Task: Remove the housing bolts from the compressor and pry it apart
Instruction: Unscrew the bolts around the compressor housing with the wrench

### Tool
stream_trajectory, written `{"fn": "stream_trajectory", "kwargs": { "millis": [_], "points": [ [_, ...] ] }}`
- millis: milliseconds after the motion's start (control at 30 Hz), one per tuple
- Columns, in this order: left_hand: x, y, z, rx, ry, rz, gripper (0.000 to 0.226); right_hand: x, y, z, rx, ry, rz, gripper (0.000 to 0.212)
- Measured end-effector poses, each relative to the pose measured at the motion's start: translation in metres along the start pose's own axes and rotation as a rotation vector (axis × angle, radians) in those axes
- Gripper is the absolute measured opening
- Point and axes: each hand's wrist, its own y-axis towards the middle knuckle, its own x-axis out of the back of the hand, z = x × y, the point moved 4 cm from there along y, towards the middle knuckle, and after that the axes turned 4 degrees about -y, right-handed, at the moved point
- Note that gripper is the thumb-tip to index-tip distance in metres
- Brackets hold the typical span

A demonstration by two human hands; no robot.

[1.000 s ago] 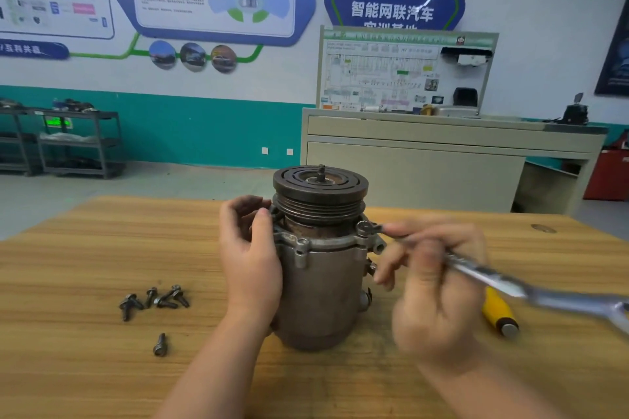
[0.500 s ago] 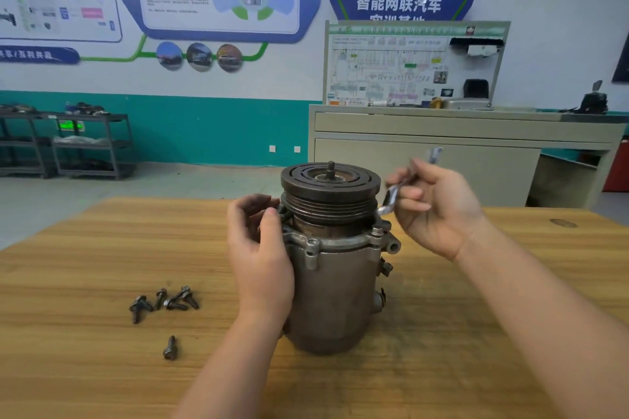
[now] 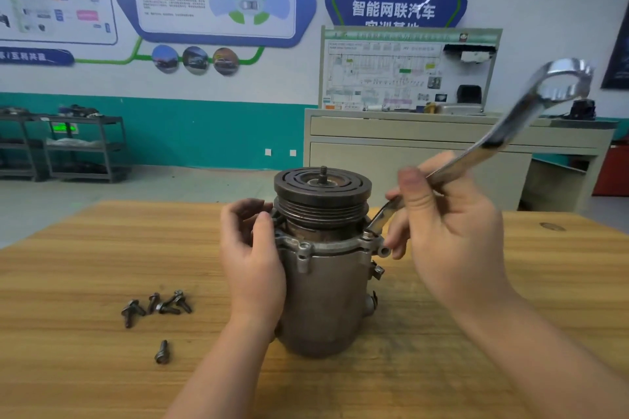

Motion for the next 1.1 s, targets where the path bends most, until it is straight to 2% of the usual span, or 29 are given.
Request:
{"fn": "stream_trajectory", "kwargs": {
  "millis": [67, 167, 233, 267, 333, 367, 400, 467, 533, 600, 667, 700, 767, 833, 900, 1033, 1100],
  "points": [
    [-0.001, 0.001, -0.001, -0.010, -0.006, -0.017, 0.011, -0.008, 0.001, 0.015, 0.218, -0.155, 0.052, 0.015],
    [0.001, 0.001, -0.002, -0.019, -0.010, -0.011, 0.012, -0.034, -0.008, 0.032, 0.469, -0.516, 0.100, 0.014],
    [0.001, 0.001, -0.001, 0.012, -0.015, 0.027, 0.012, -0.041, -0.018, 0.032, 0.566, -0.652, 0.113, 0.014],
    [0.001, 0.000, -0.001, 0.029, -0.014, 0.026, 0.011, -0.039, -0.022, 0.029, 0.541, -0.640, 0.105, 0.022],
    [0.001, 0.000, -0.002, 0.023, 0.013, 0.000, 0.008, -0.025, -0.020, 0.014, 0.205, -0.300, 0.082, 0.060],
    [0.001, 0.000, -0.003, 0.014, 0.030, -0.010, 0.013, -0.019, -0.024, 0.006, 0.056, -0.055, 0.044, 0.070],
    [0.001, 0.000, -0.003, 0.009, 0.039, -0.015, 0.019, -0.012, -0.029, -0.001, 0.033, 0.113, -0.068, 0.062],
    [0.000, 0.000, -0.004, 0.005, 0.043, -0.024, 0.024, -0.003, -0.041, -0.016, 0.017, 0.286, -0.299, 0.038],
    [0.001, 0.000, -0.004, 0.005, 0.043, -0.028, 0.019, -0.001, -0.034, -0.043, -0.228, 0.525, -0.407, 0.038],
    [0.002, 0.000, -0.004, 0.008, 0.042, -0.027, 0.013, -0.005, -0.015, -0.064, -0.511, 0.711, -0.392, 0.040],
    [0.002, 0.001, -0.002, 0.015, 0.039, -0.017, 0.013, -0.013, -0.003, -0.086, -0.812, 0.866, -0.300, 0.038],
    [0.002, 0.001, -0.001, 0.018, 0.035, -0.014, 0.013, -0.017, -0.003, -0.092, -0.915, 0.943, -0.262, 0.035],
    [0.003, 0.000, -0.001, 0.021, 0.032, -0.009, 0.013, -0.017, -0.005, -0.100, -0.979, 1.087, -0.286, 0.031],
    [0.003, 0.001, -0.001, 0.027, 0.028, -0.006, 0.013, -0.011, -0.004, -0.101, -0.921, 1.141, -0.406, 0.028],
    [0.003, 0.001, -0.001, 0.045, 0.027, -0.008, 0.013, -0.001, -0.002, -0.095, -0.774, 0.937, -0.447, 0.029],
    [0.002, -0.001, -0.006, 0.064, 0.047, -0.008, 0.013, 0.006, 0.001, -0.062, -0.374, 0.502, -0.349, 0.025],
    [0.002, -0.001, -0.008, 0.060, 0.075, -0.006, 0.009, 0.005, 0.001, -0.042, -0.206, 0.375, -0.264, 0.023]
  ]
}}
